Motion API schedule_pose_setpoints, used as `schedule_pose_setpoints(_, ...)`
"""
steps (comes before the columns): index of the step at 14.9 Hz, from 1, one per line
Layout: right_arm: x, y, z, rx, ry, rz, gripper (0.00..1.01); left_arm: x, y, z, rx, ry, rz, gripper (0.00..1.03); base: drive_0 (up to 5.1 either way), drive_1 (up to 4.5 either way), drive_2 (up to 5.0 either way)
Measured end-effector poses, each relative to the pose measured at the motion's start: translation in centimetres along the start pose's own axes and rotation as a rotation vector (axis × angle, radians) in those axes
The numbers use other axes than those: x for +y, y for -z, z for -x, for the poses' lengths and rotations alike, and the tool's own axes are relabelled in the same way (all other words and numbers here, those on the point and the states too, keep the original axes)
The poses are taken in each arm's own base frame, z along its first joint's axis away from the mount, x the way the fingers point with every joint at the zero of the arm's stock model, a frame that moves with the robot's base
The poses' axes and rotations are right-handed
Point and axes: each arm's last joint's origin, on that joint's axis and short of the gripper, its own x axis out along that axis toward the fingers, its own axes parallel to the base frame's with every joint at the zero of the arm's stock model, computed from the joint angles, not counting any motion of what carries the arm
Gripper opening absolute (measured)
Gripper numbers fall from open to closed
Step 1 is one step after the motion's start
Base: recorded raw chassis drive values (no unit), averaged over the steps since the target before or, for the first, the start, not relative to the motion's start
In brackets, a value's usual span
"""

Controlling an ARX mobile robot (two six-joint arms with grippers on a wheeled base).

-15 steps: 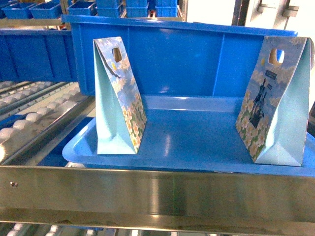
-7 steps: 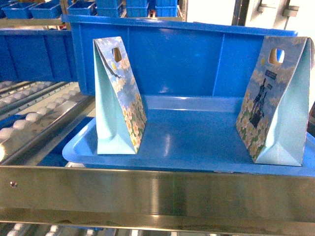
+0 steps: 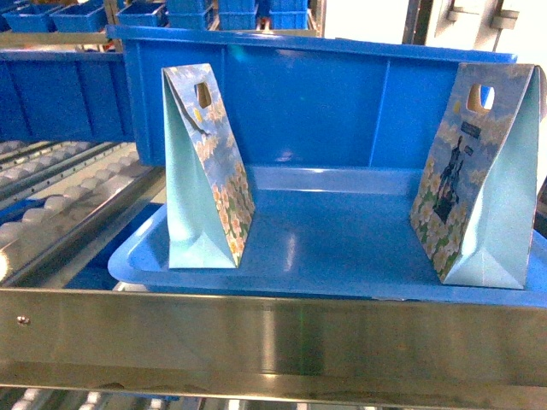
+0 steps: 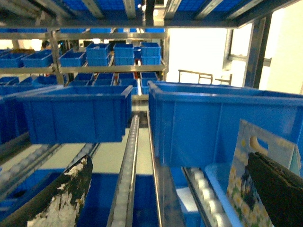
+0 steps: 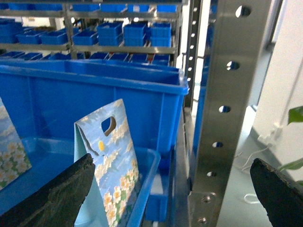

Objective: Move flower gift bag to table near conveyor

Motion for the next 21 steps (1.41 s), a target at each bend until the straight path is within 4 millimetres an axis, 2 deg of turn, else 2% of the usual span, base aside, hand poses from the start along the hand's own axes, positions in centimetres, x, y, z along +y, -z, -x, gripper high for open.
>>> schedule_pose_setpoints(2,0.5,-0.5,-2.1,0.082,-0.046,-0.048,0.98,-0.3,-1.9,-3.3,0.039,0.042,0.019,0.98,0.0,0.00,0.0)
schedule_pose_setpoints(3,1.0,-1.3,-3.0,0.082,-0.072,-0.061,0.98,-1.1,-2.7,-5.0,0.082,0.079,0.040,0.98,0.0,0.00,0.0)
schedule_pose_setpoints(5,2.0,-2.8,-4.8,0.076,-0.114,-0.067,0.98,-3.3,-4.2,-7.4,0.151,0.158,0.066,0.98,0.0,0.00,0.0)
schedule_pose_setpoints(7,3.2,-2.9,-6.5,0.123,-0.150,-0.063,0.98,-5.9,-4.9,-9.2,0.186,0.225,0.072,0.98,0.0,0.00,0.0)
schedule_pose_setpoints(9,4.5,-3.0,-7.9,0.134,-0.170,-0.058,0.98,-6.5,-4.7,-9.6,0.191,0.238,0.061,0.98,0.0,0.00,0.0)
schedule_pose_setpoints(13,4.6,-3.1,-8.3,0.150,-0.132,-0.067,0.98,-6.3,-4.7,-9.6,0.186,0.221,0.060,0.98,0.0,0.00,0.0)
schedule_pose_setpoints(17,5.4,-3.3,-10.4,0.183,-0.143,-0.059,0.98,-6.4,-4.7,-9.6,0.186,0.223,0.059,0.98,0.0,0.00,0.0)
schedule_pose_setpoints(21,5.3,-1.6,-13.4,0.285,-0.135,-0.052,0.98,-6.4,-4.7,-9.6,0.186,0.227,0.057,0.98,0.0,0.00,0.0)
